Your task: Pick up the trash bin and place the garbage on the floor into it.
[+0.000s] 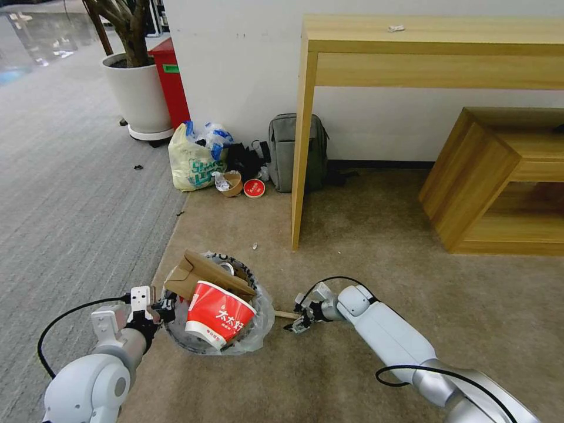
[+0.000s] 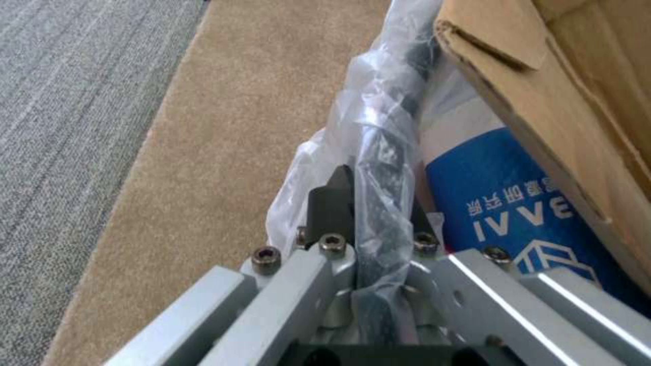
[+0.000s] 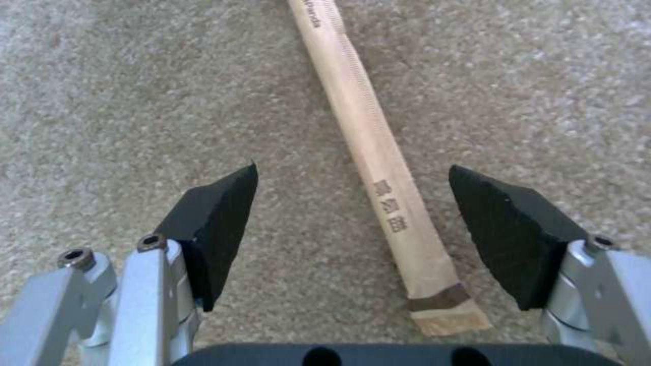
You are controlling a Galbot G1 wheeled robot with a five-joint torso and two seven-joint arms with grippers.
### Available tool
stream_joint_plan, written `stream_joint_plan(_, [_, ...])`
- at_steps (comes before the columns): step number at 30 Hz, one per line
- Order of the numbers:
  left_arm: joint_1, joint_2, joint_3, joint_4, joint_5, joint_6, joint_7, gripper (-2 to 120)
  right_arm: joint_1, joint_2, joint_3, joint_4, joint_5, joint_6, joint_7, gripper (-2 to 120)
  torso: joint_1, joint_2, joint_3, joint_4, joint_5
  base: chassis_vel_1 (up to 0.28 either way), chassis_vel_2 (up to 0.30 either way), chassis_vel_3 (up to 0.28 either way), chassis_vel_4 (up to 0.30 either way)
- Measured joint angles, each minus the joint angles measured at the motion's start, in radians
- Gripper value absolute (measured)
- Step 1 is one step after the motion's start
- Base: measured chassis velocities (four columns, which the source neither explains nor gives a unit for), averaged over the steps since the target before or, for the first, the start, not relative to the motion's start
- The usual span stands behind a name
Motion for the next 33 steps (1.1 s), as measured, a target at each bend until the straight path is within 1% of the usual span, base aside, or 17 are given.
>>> stream_joint_plan(8, [-0.001, -0.003, 0.003, -0.002, 0.002, -0.001, 0.002, 0, 0.001, 0.003, 0.01, -0.025, -0.004, 0.014, 0.006, 72, 0.0, 0.0, 0.0, 0.0, 0.0, 0.0, 0.0, 0.0, 0.0])
stream_joint_plan(10, [0.0, -0.005, 0.004, -0.002, 0.003, -0.002, 0.003, 0, 0.002, 0.009, 0.016, -0.044, -0.009, 0.028, 0.011, 60, 0.0, 0.0, 0.0, 0.0, 0.0, 0.0, 0.0, 0.0, 0.0])
stream_joint_plan(11, [0.0, -0.005, 0.004, -0.002, 0.003, -0.002, 0.003, 0, 0.002, 0.009, 0.016, -0.044, -0.009, 0.028, 0.011, 60, 0.0, 0.0, 0.0, 0.0, 0.0, 0.0, 0.0, 0.0, 0.0])
stream_joint_plan(13, [0.0, -0.004, 0.004, -0.004, 0.003, -0.002, 0.004, 0, 0.005, 0.016, 0.023, -0.06, -0.018, 0.039, 0.016, 53, 0.0, 0.0, 0.0, 0.0, 0.0, 0.0, 0.0, 0.0, 0.0])
stream_joint_plan(22, [0.001, -0.003, 0.004, -0.006, 0.003, -0.003, 0.004, 0, 0.008, 0.022, 0.03, -0.077, -0.026, 0.051, 0.023, 50, 0.0, 0.0, 0.0, 0.0, 0.0, 0.0, 0.0, 0.0, 0.0])
stream_joint_plan(24, [0.001, -0.002, 0.005, -0.006, 0.003, -0.003, 0.005, 0, 0.008, 0.022, 0.033, -0.078, -0.028, 0.053, 0.027, 45, 0.0, 0.0, 0.0, 0.0, 0.0, 0.0, 0.0, 0.0, 0.0])
stream_joint_plan(25, [0.001, -0.002, 0.005, -0.006, 0.003, -0.003, 0.005, 0, 0.008, 0.022, 0.033, -0.078, -0.028, 0.053, 0.027, 45, 0.0, 0.0, 0.0, 0.0, 0.0, 0.0, 0.0, 0.0, 0.0])
stream_joint_plan(28, [-0.001, -0.003, 0.009, -0.005, 0.003, -0.004, 0.005, 0, 0.007, 0.019, 0.038, -0.076, -0.031, 0.053, 0.03, 32, 0.0, 0.0, 0.0, 0.0, 0.0, 0.0, 0.0, 0.0, 0.0])
stream_joint_plan(29, [-0.001, -0.003, 0.009, -0.005, 0.003, -0.004, 0.005, 0, 0.007, 0.019, 0.038, -0.076, -0.031, 0.053, 0.03, 32, 0.0, 0.0, 0.0, 0.0, 0.0, 0.0, 0.0, 0.0, 0.0])
stream_joint_plan(31, [-0.002, -0.003, 0.009, -0.002, 0.004, -0.005, 0.005, 0, 0.004, 0.017, 0.039, -0.075, -0.031, 0.053, 0.031, 22, 0.0, 0.0, 0.0, 0.0, 0.0, 0.0, 0.0, 0.0, 0.0])
stream_joint_plan(32, [-0.002, -0.003, 0.009, -0.002, 0.004, -0.005, 0.005, 0, 0.004, 0.017, 0.039, -0.075, -0.031, 0.053, 0.031, 22, 0.0, 0.0, 0.0, 0.0, 0.0, 0.0, 0.0, 0.0, 0.0])
stream_joint_plan(33, [-0.002, -0.003, 0.009, -0.002, 0.004, -0.005, 0.005, 0, 0.003, 0.017, 0.04, -0.074, -0.032, 0.053, 0.032, 17, 0.0, 0.0, 0.0, 0.0, 0.0, 0.0, 0.0, 0.0, 0.0])
